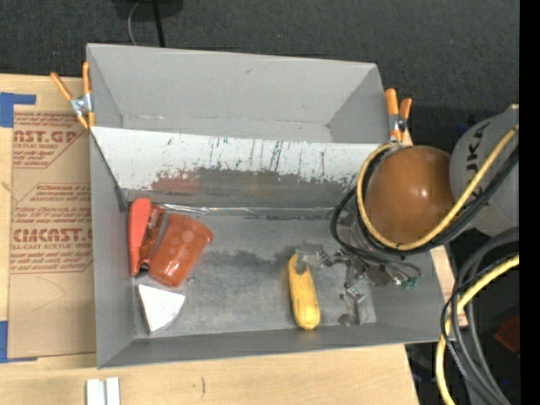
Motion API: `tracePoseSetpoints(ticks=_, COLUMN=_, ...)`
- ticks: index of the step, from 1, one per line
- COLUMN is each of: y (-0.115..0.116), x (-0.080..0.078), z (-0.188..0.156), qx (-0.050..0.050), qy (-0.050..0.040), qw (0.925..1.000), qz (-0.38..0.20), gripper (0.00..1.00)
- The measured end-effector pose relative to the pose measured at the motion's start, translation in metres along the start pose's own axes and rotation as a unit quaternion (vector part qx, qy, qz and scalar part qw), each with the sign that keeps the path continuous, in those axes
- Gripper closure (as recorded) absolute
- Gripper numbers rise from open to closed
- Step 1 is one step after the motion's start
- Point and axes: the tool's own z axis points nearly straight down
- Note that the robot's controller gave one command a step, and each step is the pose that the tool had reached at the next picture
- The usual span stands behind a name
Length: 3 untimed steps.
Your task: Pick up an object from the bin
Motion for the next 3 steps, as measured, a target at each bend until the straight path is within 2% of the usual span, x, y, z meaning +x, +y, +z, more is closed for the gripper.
tracePoseSetpoints(ticks=1, y=0.016, x=-0.018, z=0.023, qx=0.005, qy=-0.0037, qw=0.9885, qz=-0.151, gripper=0.00)
tracePoseSetpoints(ticks=2, y=0.032, x=-0.022, z=0.012, qx=-0.001, qy=-0.0008, qw=0.9445, qz=-0.329, gripper=1.00)
tracePoseSetpoints(ticks=3, y=0.032, x=-0.022, z=0.012, qx=-0.001, qy=-0.0009, qw=0.9445, qz=-0.329, gripper=1.00)
